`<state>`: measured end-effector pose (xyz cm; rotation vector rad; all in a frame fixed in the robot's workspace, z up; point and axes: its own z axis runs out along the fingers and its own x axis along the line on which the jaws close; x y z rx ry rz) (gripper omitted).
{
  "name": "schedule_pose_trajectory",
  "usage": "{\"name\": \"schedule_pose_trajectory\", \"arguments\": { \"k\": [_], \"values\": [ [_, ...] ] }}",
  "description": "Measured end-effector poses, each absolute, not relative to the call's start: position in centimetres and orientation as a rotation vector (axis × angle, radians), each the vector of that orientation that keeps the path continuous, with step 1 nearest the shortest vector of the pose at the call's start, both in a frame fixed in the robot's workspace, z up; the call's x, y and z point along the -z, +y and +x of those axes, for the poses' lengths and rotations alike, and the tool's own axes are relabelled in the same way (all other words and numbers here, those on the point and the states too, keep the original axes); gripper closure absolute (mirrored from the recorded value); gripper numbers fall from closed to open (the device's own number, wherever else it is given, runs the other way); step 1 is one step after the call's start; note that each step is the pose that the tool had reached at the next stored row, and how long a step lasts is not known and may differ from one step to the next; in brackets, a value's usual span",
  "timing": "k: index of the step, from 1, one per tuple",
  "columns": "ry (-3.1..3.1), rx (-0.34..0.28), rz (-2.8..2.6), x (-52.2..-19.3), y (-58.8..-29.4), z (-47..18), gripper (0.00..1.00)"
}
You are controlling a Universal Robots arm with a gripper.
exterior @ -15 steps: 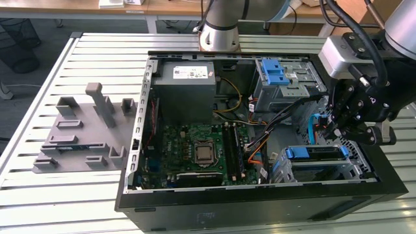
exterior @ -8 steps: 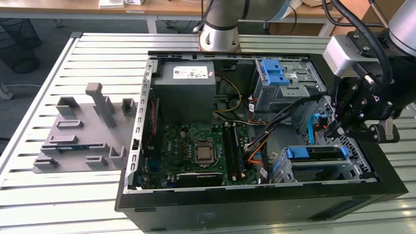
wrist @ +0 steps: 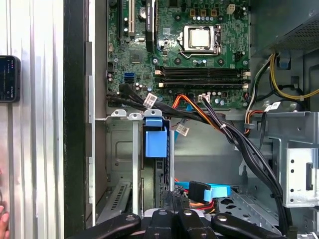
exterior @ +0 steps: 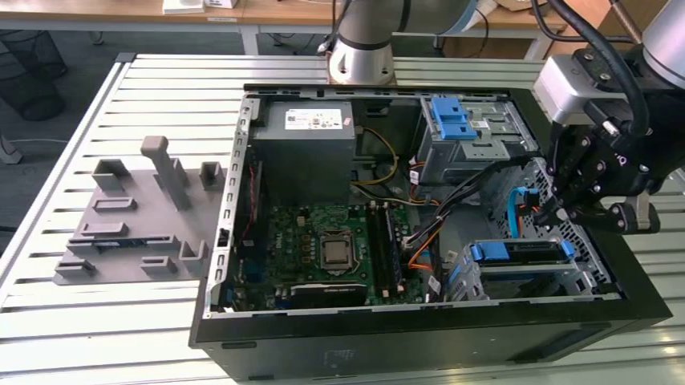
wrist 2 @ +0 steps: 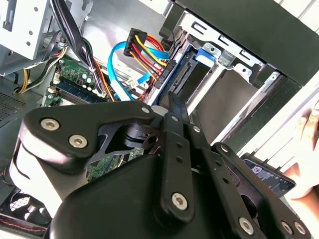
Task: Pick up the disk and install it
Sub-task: 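Insert the first disk wire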
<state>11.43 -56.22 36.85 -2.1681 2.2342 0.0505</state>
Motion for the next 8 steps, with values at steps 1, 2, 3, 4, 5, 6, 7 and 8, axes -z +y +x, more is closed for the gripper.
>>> {"name": "schedule_pose_trajectory", "arguments": {
  "k": [1, 2, 3, 4, 5, 6, 7, 8],
  "values": [
    [2.234, -0.051, -2.168, -36.86, -56.22, 11.42, 0.89],
    [2.234, -0.051, -2.168, -36.86, -56.21, 11.43, 0.89],
    [2.234, -0.051, -2.168, -36.86, -56.21, 11.43, 0.89],
    [2.234, -0.050, -2.168, -36.88, -56.21, 11.42, 0.89],
    [2.234, -0.050, -2.168, -36.88, -56.21, 11.42, 0.89],
    [2.234, -0.050, -2.168, -36.89, -56.21, 11.42, 0.89],
    [2.234, -0.050, -2.168, -36.89, -56.21, 11.43, 0.89],
    [2.234, -0.050, -2.168, -36.90, -56.20, 11.44, 0.89]
  ]
}}
